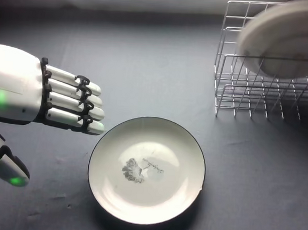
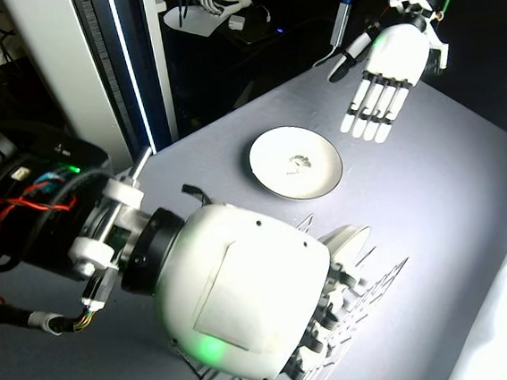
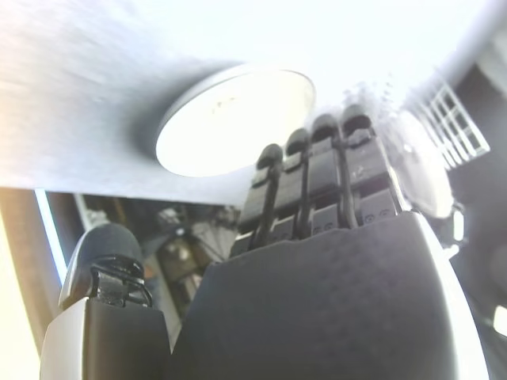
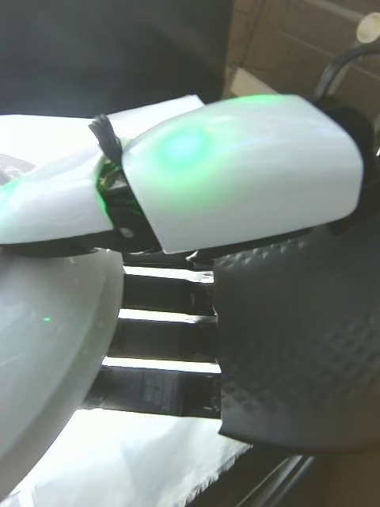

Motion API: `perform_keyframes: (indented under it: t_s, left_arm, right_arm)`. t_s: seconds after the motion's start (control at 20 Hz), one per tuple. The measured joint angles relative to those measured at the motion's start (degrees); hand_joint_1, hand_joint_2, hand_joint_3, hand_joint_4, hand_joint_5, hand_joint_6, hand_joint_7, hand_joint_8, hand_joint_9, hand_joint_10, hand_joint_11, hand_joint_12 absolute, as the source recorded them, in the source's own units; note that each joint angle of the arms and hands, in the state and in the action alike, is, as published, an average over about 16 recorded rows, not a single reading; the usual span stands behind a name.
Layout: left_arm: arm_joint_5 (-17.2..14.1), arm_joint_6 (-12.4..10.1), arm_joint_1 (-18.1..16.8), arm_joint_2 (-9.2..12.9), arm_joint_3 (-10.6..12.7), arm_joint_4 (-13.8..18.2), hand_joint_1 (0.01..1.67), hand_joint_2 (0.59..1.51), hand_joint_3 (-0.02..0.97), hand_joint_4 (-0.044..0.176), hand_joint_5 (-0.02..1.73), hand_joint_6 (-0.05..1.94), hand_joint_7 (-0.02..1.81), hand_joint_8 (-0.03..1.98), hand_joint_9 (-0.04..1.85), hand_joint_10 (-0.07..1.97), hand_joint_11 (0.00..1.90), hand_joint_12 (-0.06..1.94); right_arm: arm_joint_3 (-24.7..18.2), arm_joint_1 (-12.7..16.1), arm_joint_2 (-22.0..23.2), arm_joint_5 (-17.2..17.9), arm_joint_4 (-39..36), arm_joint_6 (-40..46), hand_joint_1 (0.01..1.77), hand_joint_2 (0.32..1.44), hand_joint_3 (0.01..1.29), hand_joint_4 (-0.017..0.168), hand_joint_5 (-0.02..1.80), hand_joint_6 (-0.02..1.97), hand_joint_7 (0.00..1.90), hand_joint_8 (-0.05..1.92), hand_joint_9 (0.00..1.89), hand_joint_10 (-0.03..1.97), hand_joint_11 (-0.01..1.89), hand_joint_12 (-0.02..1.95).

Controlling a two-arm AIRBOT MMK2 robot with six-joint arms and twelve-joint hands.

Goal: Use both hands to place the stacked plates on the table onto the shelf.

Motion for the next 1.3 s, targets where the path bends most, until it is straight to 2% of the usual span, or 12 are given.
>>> perform_keyframes:
  t_s: [0.1,0.25,0.45,0.6,0.95,1.15,1.3]
  left_arm:
    - [0.32,-0.04,0.52,-0.11,-0.24,-0.31,0.01,1.126,0.015,0.000,0.02,0.01,0.02,0.02,0.02,0.01,0.01,0.01]
    - [0.72,-0.12,1.33,-0.34,-0.60,-0.68,0.01,1.126,0.016,0.000,0.02,0.01,0.02,0.02,0.02,0.01,0.01,0.01]
    - [1.54,-0.19,2.54,-0.78,-1.15,-1.24,0.01,1.126,0.015,0.000,0.02,0.01,0.02,0.02,0.02,0.01,0.01,0.01]
    - [2.42,-0.08,3.71,-1.23,-1.72,-1.68,0.01,1.127,0.015,0.000,0.02,0.01,0.02,0.02,0.02,0.01,0.01,0.01]
    - [4.97,0.53,6.39,-2.59,-2.92,-2.18,0.01,1.128,0.015,0.000,0.02,0.01,0.02,0.02,0.02,0.01,0.01,0.01]
    - [6.49,0.94,7.65,-3.39,-3.38,-2.38,0.01,1.126,0.015,0.000,0.02,0.01,0.02,0.02,0.02,0.00,0.01,0.01]
    - [7.33,1.21,8.39,-3.89,-3.50,-2.61,0.01,1.124,0.015,0.000,0.02,0.01,0.02,0.02,0.02,0.00,0.01,0.01]
  right_arm:
    - [0.44,-1.37,-0.14,0.67,-0.27,-0.02,1.33,1.06,0.01,-0.008,0.83,1.05,0.97,0.95,0.91,1.16,0.77,1.50]
    - [0.88,-2.97,-0.41,1.82,-0.87,-0.04,1.30,1.08,0.01,-0.007,0.77,0.96,0.90,0.89,0.82,1.08,0.66,1.49]
    - [0.97,-4.14,-0.75,2.94,-2.21,-0.10,1.22,1.11,0.01,-0.006,0.63,0.79,0.76,0.73,0.64,0.95,0.47,1.46]
    - [0.51,-4.04,-0.96,3.66,-3.96,-0.14,1.13,1.13,0.02,-0.005,0.50,0.62,0.62,0.56,0.48,0.80,0.31,1.33]
    - [-2.58,-2.44,-1.16,6.91,-13.81,-0.05,0.85,1.07,0.02,-0.003,0.19,0.17,0.26,0.12,0.15,0.32,0.05,0.71]
    - [-4.92,-1.89,-1.10,9.68,-23.72,-0.03,0.74,0.98,0.02,-0.001,0.08,0.07,0.12,0.03,0.06,0.13,0.02,0.34]
    - [-6.50,-1.94,-1.09,11.84,-32.15,-0.03,0.73,0.91,0.02,0.000,0.04,0.04,0.05,0.01,0.03,0.04,0.02,0.13]
